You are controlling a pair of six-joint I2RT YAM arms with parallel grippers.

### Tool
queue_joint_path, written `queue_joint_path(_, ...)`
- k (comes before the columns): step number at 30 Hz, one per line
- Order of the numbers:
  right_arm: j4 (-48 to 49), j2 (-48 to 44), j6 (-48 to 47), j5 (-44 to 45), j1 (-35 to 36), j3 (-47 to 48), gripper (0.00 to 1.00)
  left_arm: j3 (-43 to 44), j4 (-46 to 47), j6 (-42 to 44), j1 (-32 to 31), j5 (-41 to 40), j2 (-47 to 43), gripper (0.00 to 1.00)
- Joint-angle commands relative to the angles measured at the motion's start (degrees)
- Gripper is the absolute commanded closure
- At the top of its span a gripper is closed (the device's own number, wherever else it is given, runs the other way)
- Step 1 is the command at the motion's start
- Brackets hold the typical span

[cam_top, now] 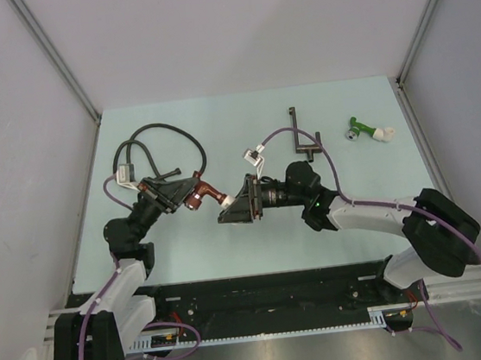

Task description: Install the water faucets

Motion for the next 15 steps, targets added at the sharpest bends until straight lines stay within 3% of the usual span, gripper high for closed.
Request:
queue_joint_path(1,-1.9,-4.4,-1.7,10.0,1.2,1.9,0.56,0.5,30.2,2.9,-2.2,7.2,-1.5,1.0)
queue_joint_path(4,-11.6,-9.6,-8.4,15.9,1.4,2.5,0.33,0.5,30.2,2.4,-2.2,7.0,-1.1,1.0)
queue_joint_path(9,-28.7,-16.1,-27.0,27.7,5.5,6.1,0.1,0.3,30.2,2.4,-2.2,6.8,-0.6,1.0)
queue_joint_path(15,-34.0,-17.6,-37.8,42.7,14.6,8.2,0.09,0.2,30.1,2.4,-2.3,6.7,-0.6,1.0)
